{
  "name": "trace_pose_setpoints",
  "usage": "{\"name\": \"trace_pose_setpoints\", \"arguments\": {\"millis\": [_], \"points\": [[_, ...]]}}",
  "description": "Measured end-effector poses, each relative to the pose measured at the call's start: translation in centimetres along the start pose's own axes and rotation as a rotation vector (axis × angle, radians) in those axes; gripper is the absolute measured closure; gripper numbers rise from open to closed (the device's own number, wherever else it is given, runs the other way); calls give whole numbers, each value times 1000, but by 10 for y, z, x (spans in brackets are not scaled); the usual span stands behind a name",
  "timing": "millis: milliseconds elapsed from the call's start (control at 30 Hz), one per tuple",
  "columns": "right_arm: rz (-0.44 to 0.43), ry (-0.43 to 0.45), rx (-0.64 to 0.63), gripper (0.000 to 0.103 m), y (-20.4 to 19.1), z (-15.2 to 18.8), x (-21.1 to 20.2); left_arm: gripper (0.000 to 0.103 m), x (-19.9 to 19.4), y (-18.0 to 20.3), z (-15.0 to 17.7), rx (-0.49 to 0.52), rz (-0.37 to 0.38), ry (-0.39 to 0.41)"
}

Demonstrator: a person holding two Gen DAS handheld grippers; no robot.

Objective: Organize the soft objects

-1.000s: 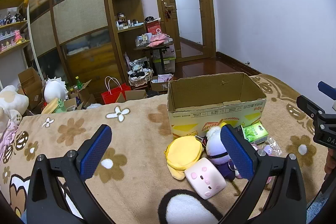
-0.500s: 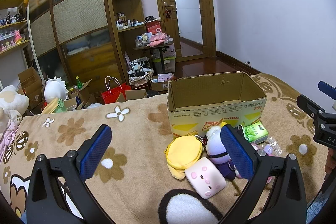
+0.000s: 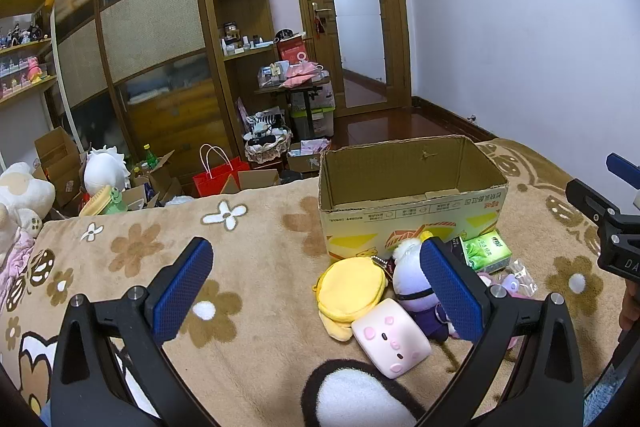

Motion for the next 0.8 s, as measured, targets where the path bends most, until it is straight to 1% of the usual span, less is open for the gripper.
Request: {"name": "trace_pose_setpoints", "arguments": {"millis": [400, 500, 633, 733, 800], "points": [[0, -1, 1, 0, 0, 0, -1, 1, 1, 0, -1, -1, 3, -3], [0, -1, 1, 0, 0, 0, -1, 1, 2, 0, 4, -4, 16, -18], [0, -2, -1, 0, 0, 1, 0, 1, 2, 1, 6, -2, 15, -20], [0, -4, -1, 0, 0, 1, 0, 1, 4, 2, 7, -2, 16, -36], [-1, -7, -3, 0, -1, 2, -1, 1, 10, 5, 11, 1, 21, -83]]}}
Point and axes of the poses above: each gripper's, at about its wrist camera, not at the fingertips, and x roughly the way its jaws point, y to its right, z to its underside, the point moved 8 cm from there along x, roughly the way its jaws point, and after that the axes turned 2 degrees about -y, right-handed, at the moved point
